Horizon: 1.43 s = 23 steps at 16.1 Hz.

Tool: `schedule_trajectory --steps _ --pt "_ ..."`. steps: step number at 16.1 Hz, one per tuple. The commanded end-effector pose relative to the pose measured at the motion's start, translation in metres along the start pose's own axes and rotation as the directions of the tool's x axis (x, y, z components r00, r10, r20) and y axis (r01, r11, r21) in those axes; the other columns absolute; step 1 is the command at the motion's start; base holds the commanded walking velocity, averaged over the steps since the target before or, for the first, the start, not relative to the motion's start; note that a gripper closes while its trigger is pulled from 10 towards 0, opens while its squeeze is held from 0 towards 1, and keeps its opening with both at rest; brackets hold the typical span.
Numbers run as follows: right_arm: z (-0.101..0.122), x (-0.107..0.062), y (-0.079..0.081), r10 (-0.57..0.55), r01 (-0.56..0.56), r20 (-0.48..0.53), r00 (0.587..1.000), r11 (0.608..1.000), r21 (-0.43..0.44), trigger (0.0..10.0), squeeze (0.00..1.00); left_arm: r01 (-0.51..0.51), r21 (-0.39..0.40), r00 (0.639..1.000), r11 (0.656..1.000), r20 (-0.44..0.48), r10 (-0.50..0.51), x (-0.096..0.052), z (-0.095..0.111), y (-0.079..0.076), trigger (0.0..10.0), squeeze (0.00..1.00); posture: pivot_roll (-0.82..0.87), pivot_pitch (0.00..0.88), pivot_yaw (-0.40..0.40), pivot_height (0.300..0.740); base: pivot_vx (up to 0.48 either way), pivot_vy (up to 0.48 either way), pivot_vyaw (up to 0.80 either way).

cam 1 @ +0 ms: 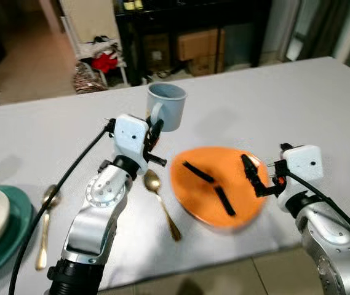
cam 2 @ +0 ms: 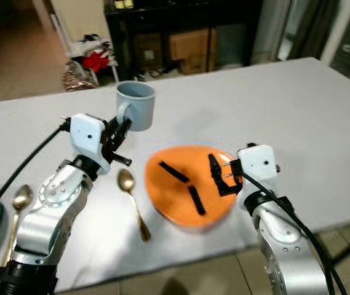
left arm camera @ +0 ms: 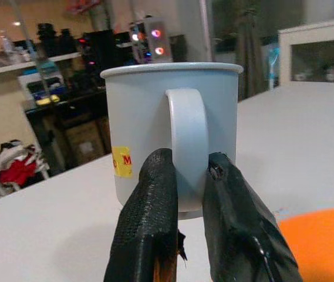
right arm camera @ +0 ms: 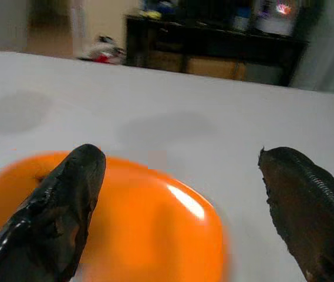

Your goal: Setting the table

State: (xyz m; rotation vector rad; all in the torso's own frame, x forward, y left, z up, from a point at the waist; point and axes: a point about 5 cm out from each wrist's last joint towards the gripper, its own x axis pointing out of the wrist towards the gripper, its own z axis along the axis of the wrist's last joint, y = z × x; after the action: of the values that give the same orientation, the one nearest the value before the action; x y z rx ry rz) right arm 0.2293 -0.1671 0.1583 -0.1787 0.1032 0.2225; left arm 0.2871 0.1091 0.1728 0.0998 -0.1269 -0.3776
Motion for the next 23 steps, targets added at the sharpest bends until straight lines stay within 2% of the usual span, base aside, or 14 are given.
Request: schedule_trajectory --steps 1,4,8,9,11,13,16,19,23 --pt "0.007 0.002 0.007 0.062 -0.063 0.038 0.997 0.998 0.026 10.0 0.00 -0.001 -0.010 0.999 1.000 -0.033 0.001 0.001 -0.007 0.007 10.0 0.00 -0.01 0.000 0.063 0.740 0.000 0.000 0.00" --pt "0.010 0.000 0.009 0.169 -0.172 0.046 0.985 0.983 0.061 10.0 0.00 0.053 -0.064 0.998 0.997 -0.026 -0.055 0.015 -0.018 0.008 10.0 0.00 -0.02 0.000 0.065 0.740 0.000 0.000 0.00" --pt "0.011 -0.005 0.010 0.341 -0.342 0.018 0.940 0.939 0.046 10.0 0.00 0.125 -0.165 0.989 0.978 -0.055 -0.136 0.035 -0.038 0.009 10.0 0.00 -0.03 0.000 0.069 0.740 0.000 0.000 0.00" --pt "0.011 -0.005 0.010 0.348 -0.349 0.013 0.937 0.936 0.043 10.0 0.00 0.128 -0.170 0.988 0.977 -0.059 -0.139 0.036 -0.039 0.009 10.0 0.00 -0.03 0.000 0.068 0.740 0.000 0.000 0.00" --pt "0.009 -0.007 0.009 0.396 -0.396 -0.018 0.918 0.918 0.034 10.0 0.00 0.167 -0.210 0.977 0.963 -0.099 -0.191 0.044 -0.056 0.003 10.0 0.00 -0.04 0.000 0.063 0.740 0.000 0.000 0.00" --pt "0.007 -0.009 0.009 0.423 -0.423 -0.047 0.905 0.906 0.023 10.0 0.00 0.185 -0.218 0.968 0.958 -0.131 -0.216 0.046 -0.070 0.000 10.0 0.00 -0.04 0.000 0.063 0.740 0.000 0.000 0.00" --pt "0.003 -0.010 0.007 0.418 -0.418 -0.083 0.905 0.908 0.023 10.0 0.00 0.173 -0.205 0.965 0.963 -0.158 -0.207 0.046 -0.079 0.001 10.0 0.00 -0.04 0.000 0.067 0.740 0.000 0.000 0.00" --pt "0.002 -0.012 0.008 0.429 -0.428 -0.094 0.899 0.903 0.025 10.0 0.00 0.130 -0.198 0.972 0.972 -0.169 -0.165 0.045 -0.088 0.006 10.0 0.00 -0.04 0.000 0.071 0.740 0.000 0.000 0.00" --pt "0.002 -0.014 0.010 0.444 -0.444 -0.104 0.890 0.896 0.022 10.0 0.00 0.168 -0.165 0.960 0.972 -0.198 -0.199 0.040 -0.097 0.002 10.0 0.00 -0.04 0.000 0.073 0.740 0.000 0.000 0.00"
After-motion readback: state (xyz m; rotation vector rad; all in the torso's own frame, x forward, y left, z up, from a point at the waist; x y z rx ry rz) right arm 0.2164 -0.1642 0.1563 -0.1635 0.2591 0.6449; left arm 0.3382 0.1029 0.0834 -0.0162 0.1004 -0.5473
